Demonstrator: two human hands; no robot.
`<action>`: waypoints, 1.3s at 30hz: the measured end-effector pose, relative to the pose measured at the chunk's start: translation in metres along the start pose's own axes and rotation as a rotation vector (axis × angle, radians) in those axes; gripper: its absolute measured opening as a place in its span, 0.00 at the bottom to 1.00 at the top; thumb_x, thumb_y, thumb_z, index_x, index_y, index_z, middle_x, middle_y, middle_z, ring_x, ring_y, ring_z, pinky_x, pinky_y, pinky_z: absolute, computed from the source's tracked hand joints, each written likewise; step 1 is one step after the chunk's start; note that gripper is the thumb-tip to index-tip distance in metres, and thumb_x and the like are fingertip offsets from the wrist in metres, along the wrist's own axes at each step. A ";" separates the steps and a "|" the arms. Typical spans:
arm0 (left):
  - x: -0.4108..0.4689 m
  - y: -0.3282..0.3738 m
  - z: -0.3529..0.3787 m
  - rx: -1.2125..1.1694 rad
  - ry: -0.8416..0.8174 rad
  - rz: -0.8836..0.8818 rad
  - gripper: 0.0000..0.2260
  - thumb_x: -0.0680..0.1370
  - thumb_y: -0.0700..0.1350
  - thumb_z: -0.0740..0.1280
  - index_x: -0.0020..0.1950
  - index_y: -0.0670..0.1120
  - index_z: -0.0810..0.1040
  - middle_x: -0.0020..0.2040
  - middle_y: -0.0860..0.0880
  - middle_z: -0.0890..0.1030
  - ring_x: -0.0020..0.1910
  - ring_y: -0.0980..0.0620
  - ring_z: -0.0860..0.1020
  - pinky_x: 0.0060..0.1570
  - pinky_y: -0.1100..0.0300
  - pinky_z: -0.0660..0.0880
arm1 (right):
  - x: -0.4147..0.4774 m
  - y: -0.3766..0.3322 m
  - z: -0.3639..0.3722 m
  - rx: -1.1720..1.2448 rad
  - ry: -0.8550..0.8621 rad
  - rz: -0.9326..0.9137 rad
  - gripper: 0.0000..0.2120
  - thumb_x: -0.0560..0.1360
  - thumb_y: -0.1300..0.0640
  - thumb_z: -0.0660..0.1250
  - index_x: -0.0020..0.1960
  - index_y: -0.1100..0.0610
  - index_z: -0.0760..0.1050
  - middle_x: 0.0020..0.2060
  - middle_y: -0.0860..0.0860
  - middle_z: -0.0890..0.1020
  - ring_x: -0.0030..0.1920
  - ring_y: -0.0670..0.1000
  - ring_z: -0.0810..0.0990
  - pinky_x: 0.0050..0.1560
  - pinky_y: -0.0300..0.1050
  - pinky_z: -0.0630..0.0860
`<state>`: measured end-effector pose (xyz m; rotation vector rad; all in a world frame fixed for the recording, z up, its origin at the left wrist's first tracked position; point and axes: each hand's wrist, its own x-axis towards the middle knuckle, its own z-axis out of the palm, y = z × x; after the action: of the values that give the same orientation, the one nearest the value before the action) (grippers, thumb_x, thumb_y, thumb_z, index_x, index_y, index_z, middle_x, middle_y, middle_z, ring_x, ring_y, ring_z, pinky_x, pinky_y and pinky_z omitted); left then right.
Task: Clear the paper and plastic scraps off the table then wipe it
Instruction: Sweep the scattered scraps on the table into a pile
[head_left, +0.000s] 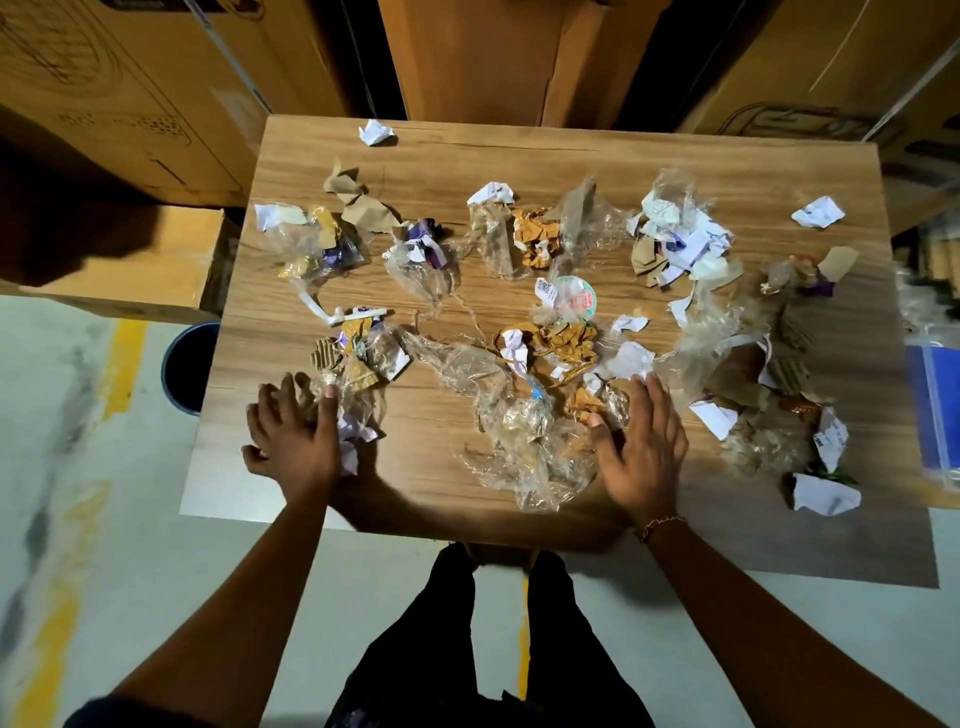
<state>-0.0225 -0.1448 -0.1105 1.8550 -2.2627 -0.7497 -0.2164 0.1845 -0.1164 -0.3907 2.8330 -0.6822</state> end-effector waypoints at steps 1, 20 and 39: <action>-0.002 0.005 0.004 -0.002 -0.011 0.019 0.36 0.77 0.72 0.54 0.80 0.55 0.65 0.84 0.47 0.60 0.83 0.44 0.54 0.77 0.34 0.49 | 0.000 -0.001 0.001 0.006 0.007 0.007 0.37 0.76 0.33 0.55 0.79 0.51 0.62 0.81 0.52 0.61 0.81 0.55 0.58 0.77 0.63 0.56; -0.058 0.080 0.036 -0.123 -0.151 0.230 0.39 0.76 0.73 0.51 0.80 0.52 0.65 0.80 0.42 0.64 0.80 0.40 0.59 0.74 0.35 0.56 | 0.012 -0.034 -0.012 -0.008 0.051 -0.056 0.32 0.78 0.37 0.56 0.78 0.50 0.64 0.80 0.49 0.62 0.77 0.56 0.61 0.70 0.67 0.65; -0.041 0.089 0.068 0.167 -0.276 0.776 0.36 0.79 0.74 0.49 0.83 0.57 0.61 0.85 0.50 0.55 0.85 0.45 0.45 0.80 0.38 0.47 | 0.001 -0.049 0.019 -0.286 -0.163 -0.318 0.41 0.76 0.29 0.59 0.83 0.44 0.51 0.83 0.55 0.53 0.82 0.60 0.53 0.75 0.71 0.57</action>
<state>-0.1186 -0.0744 -0.1212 0.7854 -2.9613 -0.7078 -0.2027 0.1340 -0.1101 -0.9142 2.7391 -0.2757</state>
